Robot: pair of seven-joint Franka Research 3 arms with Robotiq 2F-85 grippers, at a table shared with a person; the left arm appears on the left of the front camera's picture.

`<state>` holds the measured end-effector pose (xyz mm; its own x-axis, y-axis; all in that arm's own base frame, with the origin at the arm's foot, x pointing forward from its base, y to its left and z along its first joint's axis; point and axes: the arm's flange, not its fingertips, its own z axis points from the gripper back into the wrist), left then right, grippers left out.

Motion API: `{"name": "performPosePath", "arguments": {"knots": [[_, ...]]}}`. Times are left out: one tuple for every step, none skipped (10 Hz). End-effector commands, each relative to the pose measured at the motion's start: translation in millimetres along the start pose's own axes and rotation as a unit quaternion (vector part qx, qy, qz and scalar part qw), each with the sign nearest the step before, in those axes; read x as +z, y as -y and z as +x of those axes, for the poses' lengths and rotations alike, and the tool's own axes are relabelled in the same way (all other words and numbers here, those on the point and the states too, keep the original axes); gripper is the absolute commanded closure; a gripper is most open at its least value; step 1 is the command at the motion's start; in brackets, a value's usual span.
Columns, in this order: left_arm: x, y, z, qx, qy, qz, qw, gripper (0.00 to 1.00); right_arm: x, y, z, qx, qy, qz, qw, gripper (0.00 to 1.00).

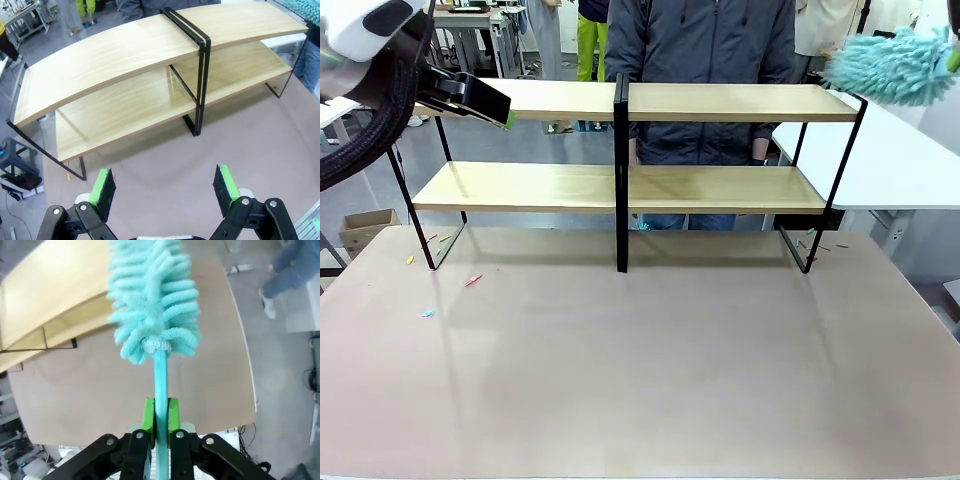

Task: Clean the shelves.
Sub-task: Clean another randomly selected level of the Shelf with the Duster.

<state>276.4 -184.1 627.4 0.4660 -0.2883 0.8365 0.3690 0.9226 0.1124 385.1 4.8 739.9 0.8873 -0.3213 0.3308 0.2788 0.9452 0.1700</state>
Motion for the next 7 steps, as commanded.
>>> {"name": "performPosePath", "arguments": {"knots": [[1, -1, 0, -0.001, 0.003, 0.004, 1.0, 0.0, -8, -2, -6, 0.031, 0.027, 0.018, 0.999, 0.88], [1, -1, 0, -0.001, 0.003, 0.004, 1.0, 0.0, -7, -1, -5, 0.045, 0.032, 0.036, 0.998, 0.88], [1, -1, 0, -0.001, 0.003, 0.004, 1.0, 0.0, -8, 3, -5, 0.057, 0.025, 0.062, 0.996, 0.88], [1, -1, 0, -0.001, 0.003, 0.004, 1.0, 0.0, -7, 11, -5, 0.067, 0.022, 0.091, 0.993, 0.88], [1, -1, 0, -0.001, 0.003, 0.004, 1.0, 0.0, -3, 24, -9, 0.087, 0.028, 0.135, 0.987, 0.88], [1, -1, 0, -0.001, 0.003, 0.004, 1.0, 0.0, 7, 47, -16, 0.138, 0.039, 0.222, 0.964, 0.88], [1, -1, 0, -0.001, 0.003, 0.004, 1.0, 0.0, 15, 72, -25, 0.178, 0.052, 0.289, 0.939, 0.88]]}}
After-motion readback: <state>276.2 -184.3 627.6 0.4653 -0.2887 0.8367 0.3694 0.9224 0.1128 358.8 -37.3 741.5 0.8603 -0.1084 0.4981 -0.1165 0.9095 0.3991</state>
